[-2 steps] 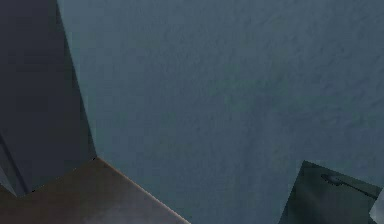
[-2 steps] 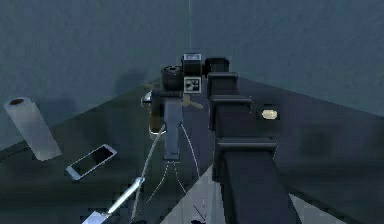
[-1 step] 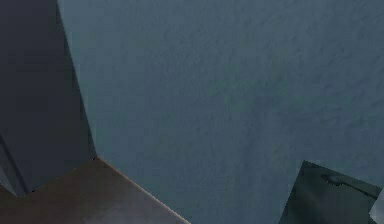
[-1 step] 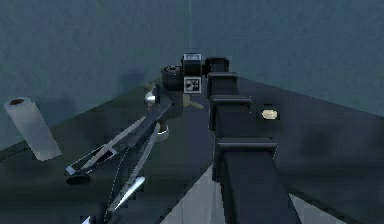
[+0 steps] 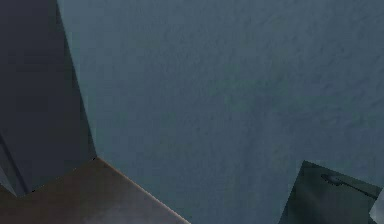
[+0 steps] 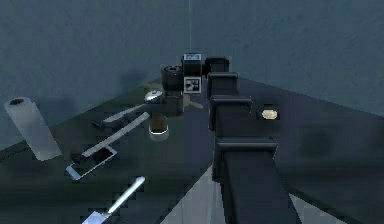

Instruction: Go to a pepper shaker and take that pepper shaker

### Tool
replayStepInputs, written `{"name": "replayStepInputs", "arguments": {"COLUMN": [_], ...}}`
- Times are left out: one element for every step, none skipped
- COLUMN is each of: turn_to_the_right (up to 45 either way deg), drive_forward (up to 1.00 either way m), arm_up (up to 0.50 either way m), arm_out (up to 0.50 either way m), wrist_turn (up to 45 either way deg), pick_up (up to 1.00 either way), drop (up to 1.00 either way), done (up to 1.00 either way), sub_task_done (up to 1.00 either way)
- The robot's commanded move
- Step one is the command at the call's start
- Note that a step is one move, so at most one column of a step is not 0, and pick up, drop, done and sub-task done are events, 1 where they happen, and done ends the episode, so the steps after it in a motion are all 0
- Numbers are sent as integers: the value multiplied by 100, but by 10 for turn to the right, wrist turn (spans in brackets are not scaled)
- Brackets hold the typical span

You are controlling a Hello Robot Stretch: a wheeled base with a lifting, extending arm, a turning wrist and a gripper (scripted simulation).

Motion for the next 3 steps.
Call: {"name": "replayStepInputs", "arguments": {"turn_to_the_right": [0,0,0], "drive_forward": [0,0,0], "arm_up": [0,0,0], "arm_out": [0,0,0], "wrist_turn": [450,180,0], "pick_up": [0,0,100], "drop": [0,0,0], "done": [0,0,0], "sub_task_done": [0,0,0]}}
